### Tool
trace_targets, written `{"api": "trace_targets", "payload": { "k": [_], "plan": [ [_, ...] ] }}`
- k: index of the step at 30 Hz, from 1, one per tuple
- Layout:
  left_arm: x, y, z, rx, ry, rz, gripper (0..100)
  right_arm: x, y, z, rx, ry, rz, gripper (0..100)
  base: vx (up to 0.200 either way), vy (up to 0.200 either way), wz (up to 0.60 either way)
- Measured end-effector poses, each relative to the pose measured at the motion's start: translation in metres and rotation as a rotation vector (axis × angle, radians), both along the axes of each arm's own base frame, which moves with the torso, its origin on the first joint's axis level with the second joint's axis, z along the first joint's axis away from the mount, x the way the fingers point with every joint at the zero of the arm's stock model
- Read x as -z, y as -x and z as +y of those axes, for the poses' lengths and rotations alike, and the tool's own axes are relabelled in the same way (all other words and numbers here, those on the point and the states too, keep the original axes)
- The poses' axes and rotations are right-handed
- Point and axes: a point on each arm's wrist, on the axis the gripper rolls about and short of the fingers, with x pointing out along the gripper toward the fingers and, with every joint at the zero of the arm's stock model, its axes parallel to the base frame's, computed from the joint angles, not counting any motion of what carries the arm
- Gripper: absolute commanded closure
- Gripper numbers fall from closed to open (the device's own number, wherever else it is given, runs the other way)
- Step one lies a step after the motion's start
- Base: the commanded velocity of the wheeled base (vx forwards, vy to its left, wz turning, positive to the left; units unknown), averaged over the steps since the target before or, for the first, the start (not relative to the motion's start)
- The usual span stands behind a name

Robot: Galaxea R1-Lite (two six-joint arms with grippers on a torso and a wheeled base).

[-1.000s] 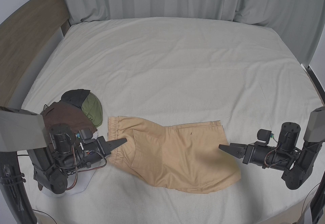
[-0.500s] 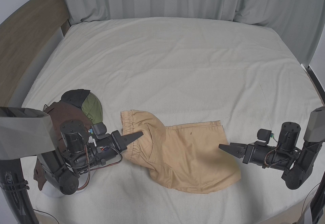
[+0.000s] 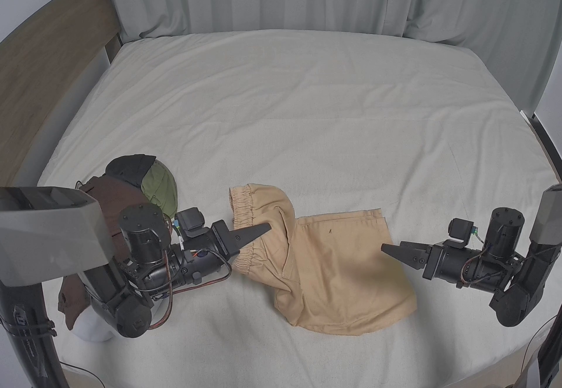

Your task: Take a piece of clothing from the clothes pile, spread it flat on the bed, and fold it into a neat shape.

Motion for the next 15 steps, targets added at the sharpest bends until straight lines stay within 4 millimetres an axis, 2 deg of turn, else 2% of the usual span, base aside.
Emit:
{"api": "trace_targets", "payload": {
  "k": [9,15],
  "plan": [
    [-0.001,-0.003,-0.018,0.031,0.043,0.015,100,-0.003,0.000,-0.001,0.005,-0.004,-0.013,0,0.000,0.000,0.00],
    [0.007,-0.001,-0.037,0.074,0.040,0.022,100,-0.006,-0.003,-0.004,0.018,-0.007,-0.025,0,0.000,0.000,0.00]
  ]
}}
